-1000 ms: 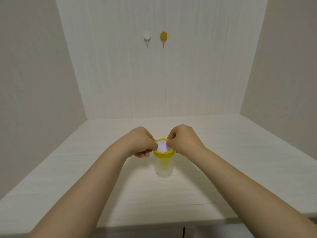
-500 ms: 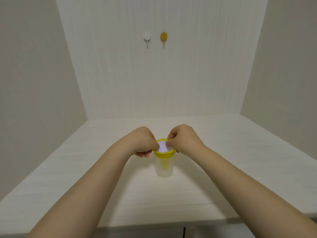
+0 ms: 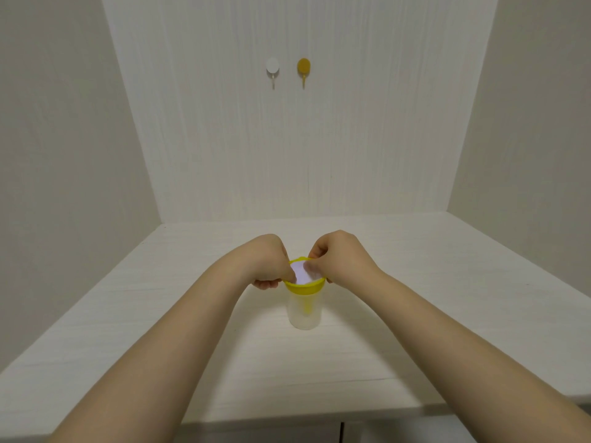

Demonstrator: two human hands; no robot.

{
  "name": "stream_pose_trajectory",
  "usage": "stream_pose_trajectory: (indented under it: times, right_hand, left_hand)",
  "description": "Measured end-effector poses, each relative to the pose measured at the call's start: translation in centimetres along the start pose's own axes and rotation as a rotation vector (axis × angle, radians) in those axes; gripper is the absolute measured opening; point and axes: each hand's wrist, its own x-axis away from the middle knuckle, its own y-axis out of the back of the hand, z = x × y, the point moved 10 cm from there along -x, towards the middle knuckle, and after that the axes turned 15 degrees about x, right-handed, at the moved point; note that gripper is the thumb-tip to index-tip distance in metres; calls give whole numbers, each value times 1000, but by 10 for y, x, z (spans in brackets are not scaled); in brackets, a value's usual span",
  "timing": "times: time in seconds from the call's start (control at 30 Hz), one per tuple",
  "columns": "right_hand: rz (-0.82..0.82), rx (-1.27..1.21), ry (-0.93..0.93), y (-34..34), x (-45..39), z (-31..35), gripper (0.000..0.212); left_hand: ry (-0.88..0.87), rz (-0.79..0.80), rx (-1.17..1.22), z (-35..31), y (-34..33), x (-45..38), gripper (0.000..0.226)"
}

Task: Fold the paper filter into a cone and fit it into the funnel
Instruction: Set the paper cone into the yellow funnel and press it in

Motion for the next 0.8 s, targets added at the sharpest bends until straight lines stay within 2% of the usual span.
stream_pose_trajectory:
  times: [0.23,0.37,0.53,0.7,0.8]
  right_hand:
    - [-12,3,9,2,-1,-1,7]
    - [-25,2,18,2,-2,0,9]
    - [-28,15,6,2,-2,-1,12]
    - [-17,1,21,2,0,1,13]
    - [37,-27,21,1,5,0,12]
  left_hand:
    - [-19,-22,15,-4,4,-4,31]
    - [-91,-58,77,-12,4,-9,14]
    - [-133,-97,91,-11,7,-10,6]
    - [-122,-144,89,-9,8,-7,18]
    - [-119,-167,86,-9,8,-5,16]
